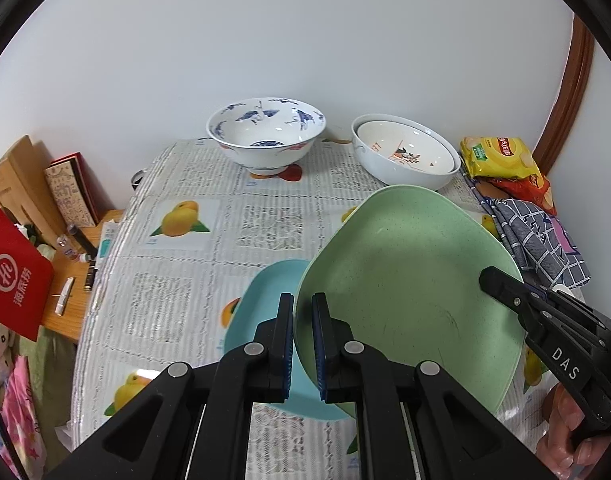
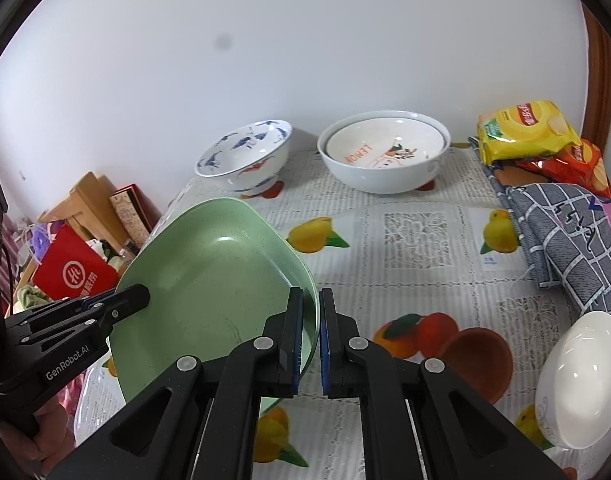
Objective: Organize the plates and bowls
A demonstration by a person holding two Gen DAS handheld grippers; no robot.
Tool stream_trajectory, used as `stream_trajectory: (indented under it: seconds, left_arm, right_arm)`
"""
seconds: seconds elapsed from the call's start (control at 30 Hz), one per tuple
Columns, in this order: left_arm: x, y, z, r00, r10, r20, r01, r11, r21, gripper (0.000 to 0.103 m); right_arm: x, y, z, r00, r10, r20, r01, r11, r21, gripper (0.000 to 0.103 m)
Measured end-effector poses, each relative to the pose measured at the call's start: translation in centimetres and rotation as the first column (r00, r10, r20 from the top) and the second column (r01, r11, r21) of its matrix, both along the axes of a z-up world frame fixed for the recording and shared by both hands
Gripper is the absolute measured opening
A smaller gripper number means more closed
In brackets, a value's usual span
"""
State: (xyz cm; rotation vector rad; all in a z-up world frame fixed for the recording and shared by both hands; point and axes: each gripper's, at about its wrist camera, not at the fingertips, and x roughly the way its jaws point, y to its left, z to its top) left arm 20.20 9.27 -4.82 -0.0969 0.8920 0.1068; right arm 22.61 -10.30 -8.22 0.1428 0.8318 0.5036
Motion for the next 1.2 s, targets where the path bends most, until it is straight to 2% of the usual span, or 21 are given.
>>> stream_trajectory:
  seconds: [0.73, 1.2]
  left_arm:
    - [-3.1, 3.1, 0.0, 0.998, 0.056, 0.015, -0.056, 0.998, 0.0, 0.009]
    - [-2.8, 4.0, -1.9, 0.997, 0.076, -0.016, -0.076, 0.997, -0.022, 0.009]
  right_arm:
    - [-2.3, 3.5, 1.0, 0.997, 0.064, 0.041, -0.063, 0.998, -0.019, 0.007]
    - [-1.7, 4.5, -0.7, 0.997, 0.076, 0.013, -0.076, 0.997, -0.023, 0.007]
